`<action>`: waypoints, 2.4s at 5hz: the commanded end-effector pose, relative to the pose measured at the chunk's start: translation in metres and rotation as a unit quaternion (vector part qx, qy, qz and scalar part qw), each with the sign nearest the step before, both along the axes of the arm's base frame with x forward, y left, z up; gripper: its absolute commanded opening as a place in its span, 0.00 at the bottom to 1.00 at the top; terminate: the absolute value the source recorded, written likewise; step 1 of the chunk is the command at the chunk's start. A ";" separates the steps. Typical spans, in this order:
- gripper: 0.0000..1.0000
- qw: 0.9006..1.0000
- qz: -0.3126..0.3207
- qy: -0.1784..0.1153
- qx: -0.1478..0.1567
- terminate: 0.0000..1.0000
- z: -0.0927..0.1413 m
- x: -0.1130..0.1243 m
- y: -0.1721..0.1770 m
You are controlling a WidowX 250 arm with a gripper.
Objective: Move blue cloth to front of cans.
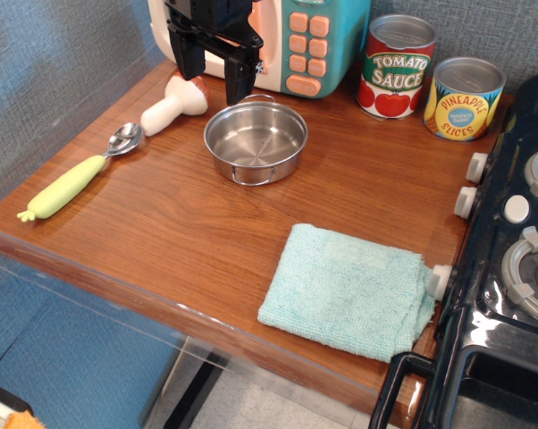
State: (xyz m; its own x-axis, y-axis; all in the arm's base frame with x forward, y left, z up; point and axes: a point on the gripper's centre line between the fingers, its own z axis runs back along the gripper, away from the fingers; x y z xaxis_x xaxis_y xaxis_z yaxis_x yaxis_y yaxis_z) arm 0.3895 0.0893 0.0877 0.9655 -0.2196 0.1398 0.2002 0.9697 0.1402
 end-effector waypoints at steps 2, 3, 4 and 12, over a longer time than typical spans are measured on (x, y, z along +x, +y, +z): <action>1.00 1.000 -0.019 -0.002 0.000 0.00 0.000 -0.008 -0.014; 1.00 0.999 -0.041 -0.026 -0.014 0.00 0.012 -0.023 -0.035; 1.00 0.997 -0.061 -0.056 -0.012 0.00 0.025 -0.050 -0.061; 1.00 1.000 -0.004 0.024 -0.003 0.00 -0.073 -0.082 -0.140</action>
